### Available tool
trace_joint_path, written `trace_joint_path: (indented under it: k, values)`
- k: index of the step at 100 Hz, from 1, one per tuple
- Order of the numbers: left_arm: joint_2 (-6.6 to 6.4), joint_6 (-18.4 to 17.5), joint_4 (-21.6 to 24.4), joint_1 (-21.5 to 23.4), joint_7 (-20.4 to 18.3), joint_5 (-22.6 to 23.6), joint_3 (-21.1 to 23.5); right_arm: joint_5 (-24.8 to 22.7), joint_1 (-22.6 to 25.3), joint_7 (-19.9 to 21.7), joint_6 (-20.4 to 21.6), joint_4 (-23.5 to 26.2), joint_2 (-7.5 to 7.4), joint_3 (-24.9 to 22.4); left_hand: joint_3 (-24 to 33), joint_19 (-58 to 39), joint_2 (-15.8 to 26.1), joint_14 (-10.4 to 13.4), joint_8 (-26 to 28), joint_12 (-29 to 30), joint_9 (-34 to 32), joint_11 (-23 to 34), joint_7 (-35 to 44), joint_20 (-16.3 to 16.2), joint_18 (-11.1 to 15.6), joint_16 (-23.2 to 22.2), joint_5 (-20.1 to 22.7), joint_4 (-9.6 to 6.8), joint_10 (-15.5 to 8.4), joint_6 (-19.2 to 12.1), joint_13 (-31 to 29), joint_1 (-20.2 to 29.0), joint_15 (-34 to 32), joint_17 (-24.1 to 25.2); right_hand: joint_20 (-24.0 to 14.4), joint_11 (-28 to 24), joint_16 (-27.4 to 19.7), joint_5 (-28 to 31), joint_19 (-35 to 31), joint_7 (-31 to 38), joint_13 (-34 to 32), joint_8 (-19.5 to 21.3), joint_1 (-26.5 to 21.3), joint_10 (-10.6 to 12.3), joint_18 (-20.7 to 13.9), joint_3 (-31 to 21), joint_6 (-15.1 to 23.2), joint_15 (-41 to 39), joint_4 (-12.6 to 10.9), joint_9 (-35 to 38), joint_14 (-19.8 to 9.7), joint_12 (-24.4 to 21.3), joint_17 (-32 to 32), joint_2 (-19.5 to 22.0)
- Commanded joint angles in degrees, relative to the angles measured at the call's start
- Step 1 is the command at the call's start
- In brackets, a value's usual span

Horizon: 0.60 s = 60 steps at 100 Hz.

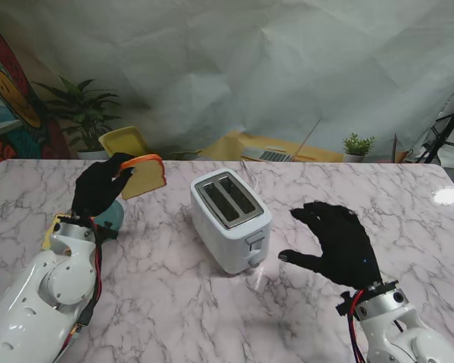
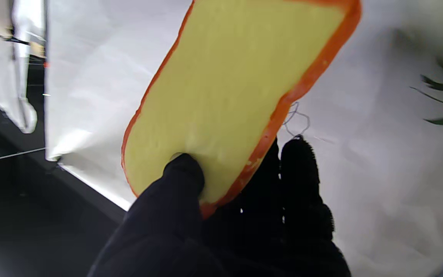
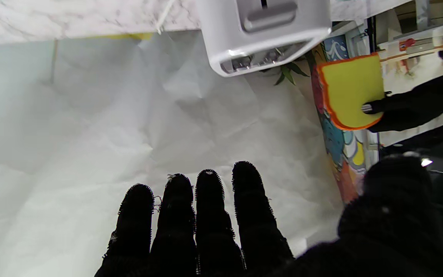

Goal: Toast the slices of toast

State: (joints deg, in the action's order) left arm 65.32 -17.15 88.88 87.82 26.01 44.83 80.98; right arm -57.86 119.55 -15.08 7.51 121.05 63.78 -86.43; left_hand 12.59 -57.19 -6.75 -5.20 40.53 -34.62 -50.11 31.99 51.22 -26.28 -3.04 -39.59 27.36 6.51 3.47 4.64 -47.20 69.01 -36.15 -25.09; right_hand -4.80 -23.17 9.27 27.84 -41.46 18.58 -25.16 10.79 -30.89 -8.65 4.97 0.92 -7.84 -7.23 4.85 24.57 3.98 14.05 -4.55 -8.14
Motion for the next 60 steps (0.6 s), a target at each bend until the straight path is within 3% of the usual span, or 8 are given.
trace_joint_path:
  k: [1,29,30,31,32,33,35,60]
  values:
    - [0.55,-1.0,1.7,-0.7,-1.2,-0.1,-1.7,-1.0,-2.2,1.5,0.4,2.7,-0.36,0.5,1.5,-0.3,-0.7,0.4,5.3,-2.5,-5.0,2.1,10.7,-1.6,1.6,-1.1,6.6,-0.18,-3.1,-10.3,-2.1,5.0,0.3,-0.3,-1.4,-1.7,-0.7,-0.7,-1.0,1.7,-0.7,1.2,-2.3,0.6,-0.4,0.1,1.7,-1.5,-0.9,0.2,-0.2,0.7,0.4,-2.2]
    - [0.14,-6.2,4.5,-3.4,-5.2,-0.4,-7.6,-3.1,-11.7,4.3,-0.1,4.8,-0.97,6.2,0.1,0.8,-0.2,1.2,5.7,-2.9,-5.1,1.4,10.2,-1.7,2.6,-1.4,6.7,0.02,-4.5,-11.7,-2.4,5.0,1.6,-0.6,-4.2,-5.1,0.4,0.2,-5.5,6.9,-5.0,3.4,-4.3,0.8,-0.4,-1.9,2.9,-3.6,-0.3,3.1,0.3,2.1,-3.6,-9.2]
    - [0.13,-6.3,4.6,-3.5,-5.2,-0.4,-7.8,-3.2,-12.0,4.4,-0.1,4.9,-0.98,6.4,0.0,0.8,-0.2,1.2,5.7,-2.9,-5.1,1.4,10.2,-1.7,2.6,-1.4,6.6,0.02,-4.5,-11.7,-2.4,5.0,1.6,-0.7,-5.2,-5.8,0.5,-1.3,-6.0,10.2,-5.1,4.9,-1.6,0.8,-1.1,-8.0,3.2,-3.2,-0.4,2.7,0.1,2.5,-3.7,-11.2]
    - [0.12,-6.4,4.6,-3.6,-5.3,-0.4,-8.0,-3.2,-12.3,4.5,-0.2,4.9,-1.00,6.7,0.0,0.9,-0.3,1.3,5.7,-2.9,-5.1,1.4,10.2,-1.8,2.6,-1.4,6.6,0.00,-4.6,-11.7,-2.4,5.0,1.7,-0.7,-5.2,-5.8,0.5,-1.3,-6.0,10.2,-5.1,4.9,-1.6,0.8,-1.1,-8.0,3.2,-3.2,-0.4,2.7,0.1,2.5,-3.7,-11.2]
    - [0.12,-6.6,4.7,-3.7,-5.4,-0.4,-8.2,-3.2,-12.6,4.7,-0.3,5.0,-1.02,6.9,0.0,0.9,-0.3,1.3,5.7,-3.0,-5.1,1.3,10.1,-1.8,2.7,-1.4,6.6,-0.01,-4.6,-11.7,-2.4,5.0,1.7,-0.7,-5.4,-5.6,0.5,-0.6,-5.6,8.9,-5.2,4.0,2.7,0.9,-0.9,-17.0,3.1,-3.4,-0.3,3.0,0.1,2.3,-3.9,-13.6]
    - [0.13,-6.7,4.7,-3.8,-5.4,-0.4,-8.3,-3.2,-12.9,4.9,-0.3,5.1,-1.03,7.1,0.0,0.9,-0.3,1.3,5.7,-3.0,-5.1,1.3,10.1,-1.8,2.7,-1.4,6.6,-0.01,-4.6,-11.8,-2.4,5.0,1.7,-0.7,-5.5,-5.5,0.6,-0.2,-5.4,8.4,-5.4,3.6,12.9,0.9,-0.9,-38.6,3.0,-3.6,1.8,3.3,0.1,2.3,-4.0,-18.9]
    - [0.14,-6.9,4.8,-3.9,-5.4,-0.4,-8.7,-3.2,-13.5,5.3,-0.5,5.2,-1.07,7.5,0.0,0.9,-0.3,1.3,5.8,-3.0,-5.1,1.3,10.1,-1.8,2.7,-1.4,6.6,-0.01,-4.6,-11.9,-2.4,5.0,1.8,-0.7,-5.5,-5.6,0.6,-0.1,-5.4,8.4,-5.5,3.6,16.9,1.0,-0.7,-48.1,3.0,-3.6,4.5,3.3,0.1,2.3,-4.1,-21.0]
    - [0.18,-9.1,6.3,-4.8,-6.0,-0.4,-11.6,-3.5,-18.5,6.9,-2.4,5.1,-1.20,11.8,-0.7,1.4,0.0,1.7,6.2,-3.0,-5.2,1.0,9.9,-1.9,3.1,-1.4,6.5,0.05,-5.1,-12.4,-2.6,5.0,2.3,-0.9,-6.1,-6.5,0.9,0.7,-6.8,9.5,-7.7,4.0,18.1,0.9,-0.4,-52.3,3.0,-4.5,5.4,5.0,0.4,2.6,-6.3,-23.1]
